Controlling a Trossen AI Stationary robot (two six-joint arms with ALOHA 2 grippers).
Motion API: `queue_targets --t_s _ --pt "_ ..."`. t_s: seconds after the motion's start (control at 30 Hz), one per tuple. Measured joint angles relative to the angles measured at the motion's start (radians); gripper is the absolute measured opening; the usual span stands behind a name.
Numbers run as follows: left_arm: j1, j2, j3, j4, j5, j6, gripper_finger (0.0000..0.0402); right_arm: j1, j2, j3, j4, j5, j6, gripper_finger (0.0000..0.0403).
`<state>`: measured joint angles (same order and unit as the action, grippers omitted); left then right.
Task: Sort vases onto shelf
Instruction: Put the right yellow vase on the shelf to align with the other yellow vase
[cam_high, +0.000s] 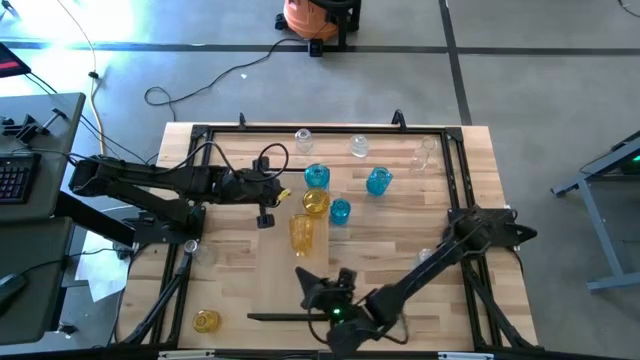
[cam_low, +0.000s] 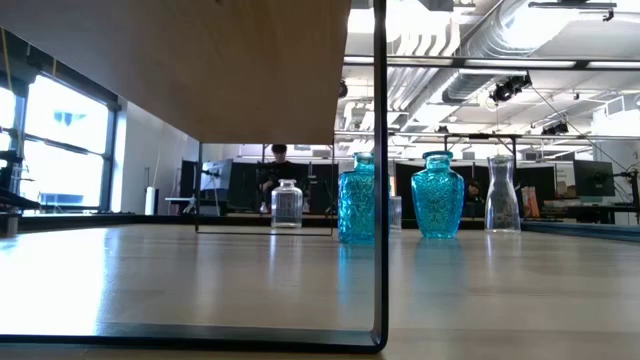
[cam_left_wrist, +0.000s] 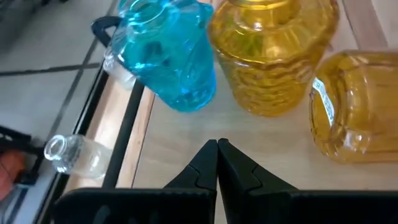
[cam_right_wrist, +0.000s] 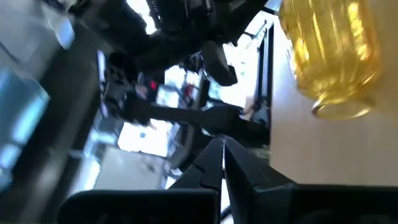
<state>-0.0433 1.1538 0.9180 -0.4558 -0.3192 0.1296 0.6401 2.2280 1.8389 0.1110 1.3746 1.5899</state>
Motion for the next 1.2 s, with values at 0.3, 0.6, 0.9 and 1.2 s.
queue_targets --t_s 0.3,0.6,0.9,1.2 --pt "0.0 0.0 0.0 0.009 0.078 0.033 0.0 -0.05 0.173 0.198 0.137 0.063 -0.116 0.0" --pt "0.0 0.0 0.0 0.032 0.108 0.023 0.0 -0.032 0.174 0.247 0.107 0.073 -0.183 0.0" --pt "0.0 0.0 0.0 0.036 0.108 0.019 0.0 -0.011 0.174 0.249 0.095 0.073 -0.384 0.0" --pt "0.0 0.0 0.0 0.033 0.13 -0.004 0.0 -0.018 0.174 0.249 -0.012 -0.003 -0.657 0.0"
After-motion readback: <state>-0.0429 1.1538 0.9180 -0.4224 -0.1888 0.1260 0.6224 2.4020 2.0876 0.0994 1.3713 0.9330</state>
